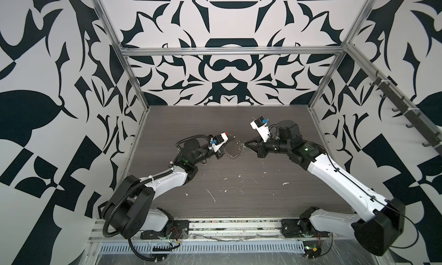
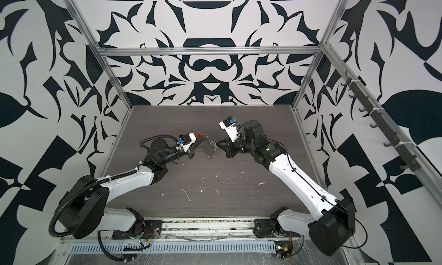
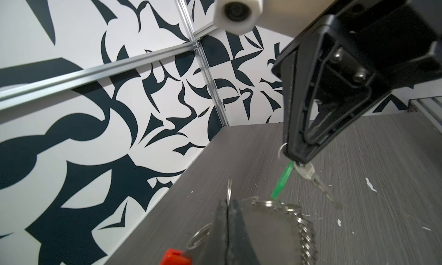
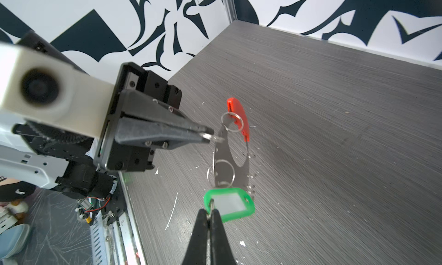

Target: Put the keys on the keyring

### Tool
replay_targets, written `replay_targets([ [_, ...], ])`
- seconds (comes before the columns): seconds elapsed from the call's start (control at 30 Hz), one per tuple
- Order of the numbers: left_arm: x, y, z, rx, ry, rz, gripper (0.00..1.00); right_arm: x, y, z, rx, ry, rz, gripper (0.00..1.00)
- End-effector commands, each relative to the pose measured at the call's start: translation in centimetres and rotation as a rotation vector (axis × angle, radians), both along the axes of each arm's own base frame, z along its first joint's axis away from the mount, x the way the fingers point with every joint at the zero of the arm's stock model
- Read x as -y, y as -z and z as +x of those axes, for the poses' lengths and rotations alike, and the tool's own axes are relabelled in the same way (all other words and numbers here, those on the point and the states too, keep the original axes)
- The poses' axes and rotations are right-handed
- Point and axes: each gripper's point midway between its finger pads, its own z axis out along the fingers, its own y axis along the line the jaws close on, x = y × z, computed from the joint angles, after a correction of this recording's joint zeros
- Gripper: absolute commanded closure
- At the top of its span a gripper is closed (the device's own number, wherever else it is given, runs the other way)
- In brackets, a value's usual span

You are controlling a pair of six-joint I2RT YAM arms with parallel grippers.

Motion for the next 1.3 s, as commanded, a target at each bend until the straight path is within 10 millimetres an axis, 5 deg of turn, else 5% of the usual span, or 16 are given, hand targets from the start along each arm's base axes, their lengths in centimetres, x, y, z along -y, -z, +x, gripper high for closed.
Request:
replay_targets([
  [0.0, -0.4, -1.7, -0.1, 0.121, -0.041, 0.01, 1.0, -0.9, -2.8, 0.2, 0.055, -0.037, 0.068, 1.0],
  [0.37, -0.1, -1.8, -0.3, 0.127, -0.037, 0.017, 1.0, -1.2, -3.5, 0.2, 0.063, -0.044, 0.084, 1.0],
  [0.67, 0.8, -1.2, 0.4, -0.133, -0.005, 0.063, 1.0, -1.8, -4.1, 1.2, 0.093, -0.043, 0.08, 1.0],
  [0.93, 0.7, -3.4, 1.5, -0.425, -0.019, -0.012, 1.0, -1.6, -4.3, 2.0, 0.115, -0.037, 0.038, 1.0],
  [1.27, 0.5, -6.8, -0.1, -0.478, 0.098, -0.159, 1.0, 0.7, -4.2, 1.9, 0.156, 0.048, -0.01, 1.0],
])
